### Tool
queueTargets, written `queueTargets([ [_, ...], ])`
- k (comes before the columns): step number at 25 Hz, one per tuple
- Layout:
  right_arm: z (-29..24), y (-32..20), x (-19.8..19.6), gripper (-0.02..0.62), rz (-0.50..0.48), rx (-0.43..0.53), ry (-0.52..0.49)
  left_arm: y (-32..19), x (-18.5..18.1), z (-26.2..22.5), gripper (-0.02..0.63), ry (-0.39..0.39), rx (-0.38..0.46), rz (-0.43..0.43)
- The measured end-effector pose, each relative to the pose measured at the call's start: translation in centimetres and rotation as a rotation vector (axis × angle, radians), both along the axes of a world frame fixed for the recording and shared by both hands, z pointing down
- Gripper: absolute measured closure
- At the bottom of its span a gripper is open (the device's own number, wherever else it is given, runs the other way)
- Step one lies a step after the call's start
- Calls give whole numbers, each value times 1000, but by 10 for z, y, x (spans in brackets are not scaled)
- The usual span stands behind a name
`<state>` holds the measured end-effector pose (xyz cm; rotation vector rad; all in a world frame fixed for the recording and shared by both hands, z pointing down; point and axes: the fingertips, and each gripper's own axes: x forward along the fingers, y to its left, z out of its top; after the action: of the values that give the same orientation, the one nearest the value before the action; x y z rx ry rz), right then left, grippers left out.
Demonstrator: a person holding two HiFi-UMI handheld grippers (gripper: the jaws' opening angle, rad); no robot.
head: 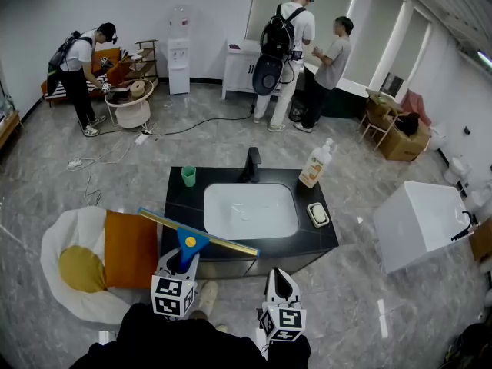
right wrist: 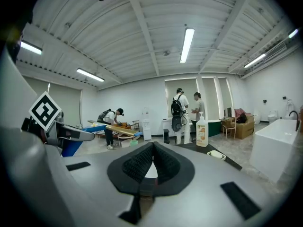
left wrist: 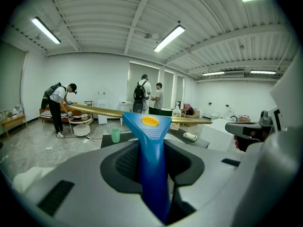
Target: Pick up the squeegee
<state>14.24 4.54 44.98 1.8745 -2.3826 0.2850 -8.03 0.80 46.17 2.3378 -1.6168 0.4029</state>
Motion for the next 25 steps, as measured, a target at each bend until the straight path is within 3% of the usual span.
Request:
queueTargets([
  [25, 2, -5, 3, 581, 7, -16, 9, -7, 5, 4, 471, -4, -9, 9],
])
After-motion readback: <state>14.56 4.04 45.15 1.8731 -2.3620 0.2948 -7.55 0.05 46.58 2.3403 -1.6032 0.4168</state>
